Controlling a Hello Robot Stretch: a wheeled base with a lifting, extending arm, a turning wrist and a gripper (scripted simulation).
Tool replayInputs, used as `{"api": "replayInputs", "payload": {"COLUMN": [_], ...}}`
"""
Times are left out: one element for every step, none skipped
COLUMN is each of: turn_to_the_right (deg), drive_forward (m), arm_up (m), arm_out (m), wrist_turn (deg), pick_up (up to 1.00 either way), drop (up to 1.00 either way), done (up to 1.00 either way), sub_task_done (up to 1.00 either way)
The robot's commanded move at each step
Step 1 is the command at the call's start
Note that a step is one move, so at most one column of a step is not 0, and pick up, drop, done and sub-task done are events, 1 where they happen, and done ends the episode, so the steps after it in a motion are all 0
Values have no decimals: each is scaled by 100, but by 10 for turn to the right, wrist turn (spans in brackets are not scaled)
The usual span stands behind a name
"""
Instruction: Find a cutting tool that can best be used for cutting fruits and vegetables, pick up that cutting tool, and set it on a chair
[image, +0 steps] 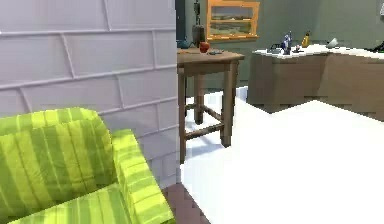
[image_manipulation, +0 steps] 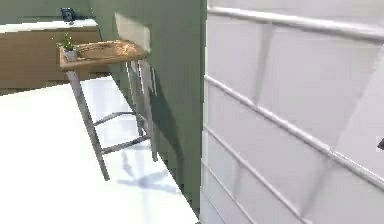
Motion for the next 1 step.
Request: {"api": "replayInputs", "payload": {"turn_to_the_right": [450], "drive_forward": [0], "arm_up": [0], "arm_out": [0], "wrist_turn": [0], "pick_up": [0], "drop": [0], "done": [0], "sub_task_done": [0]}}
